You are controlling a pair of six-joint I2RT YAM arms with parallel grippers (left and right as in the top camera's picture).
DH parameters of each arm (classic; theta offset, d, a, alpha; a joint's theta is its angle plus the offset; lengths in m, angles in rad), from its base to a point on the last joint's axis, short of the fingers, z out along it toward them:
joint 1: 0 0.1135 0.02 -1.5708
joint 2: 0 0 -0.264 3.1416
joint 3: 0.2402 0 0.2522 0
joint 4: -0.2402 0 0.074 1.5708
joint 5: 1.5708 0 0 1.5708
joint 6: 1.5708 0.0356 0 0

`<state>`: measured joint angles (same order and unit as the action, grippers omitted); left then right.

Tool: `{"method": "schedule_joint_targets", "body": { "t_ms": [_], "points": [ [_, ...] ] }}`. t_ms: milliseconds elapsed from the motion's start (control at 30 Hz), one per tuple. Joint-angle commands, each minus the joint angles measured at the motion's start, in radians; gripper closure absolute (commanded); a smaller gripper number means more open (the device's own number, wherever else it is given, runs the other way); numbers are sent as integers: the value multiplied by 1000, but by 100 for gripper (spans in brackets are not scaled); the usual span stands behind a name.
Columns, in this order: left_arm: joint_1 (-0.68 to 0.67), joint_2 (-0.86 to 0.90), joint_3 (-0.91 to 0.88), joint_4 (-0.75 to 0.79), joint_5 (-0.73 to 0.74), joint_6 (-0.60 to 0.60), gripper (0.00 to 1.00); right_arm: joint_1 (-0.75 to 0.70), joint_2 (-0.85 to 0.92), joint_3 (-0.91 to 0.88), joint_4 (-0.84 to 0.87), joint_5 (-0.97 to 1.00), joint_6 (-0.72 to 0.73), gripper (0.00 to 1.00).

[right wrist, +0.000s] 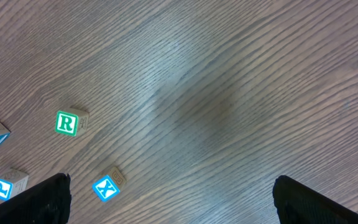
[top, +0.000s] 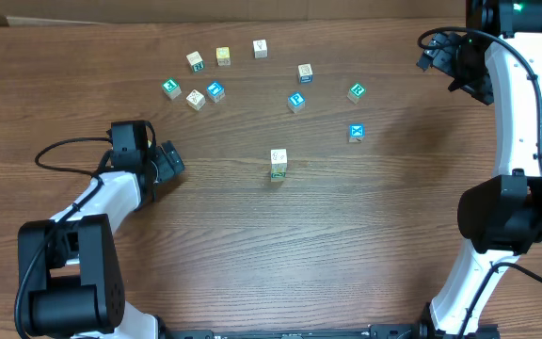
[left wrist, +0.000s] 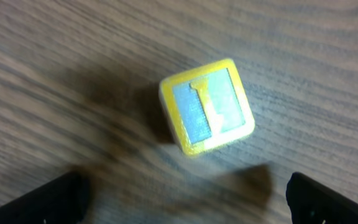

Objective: Form a tower

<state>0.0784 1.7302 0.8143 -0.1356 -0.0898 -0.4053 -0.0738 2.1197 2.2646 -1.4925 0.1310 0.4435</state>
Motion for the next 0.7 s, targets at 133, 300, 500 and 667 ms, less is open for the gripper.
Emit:
{"method": "schedule_joint_targets", "body": {
  "t_ms": [133,300,500,667],
  "points": [
    [1,-21,-238,206,61,-1,1,0,-10,13,3,7,-6,0],
    [1,-118,-410,422,55,18,0,0,-10,13,3,7,-6,0],
    [1,-216,-572,561,29,21,0,0,-10,13,3,7,-6,0],
    [1,-271,-626,563,26,21,0,0,-10,13,3,7,-6,0]
  ]
}}
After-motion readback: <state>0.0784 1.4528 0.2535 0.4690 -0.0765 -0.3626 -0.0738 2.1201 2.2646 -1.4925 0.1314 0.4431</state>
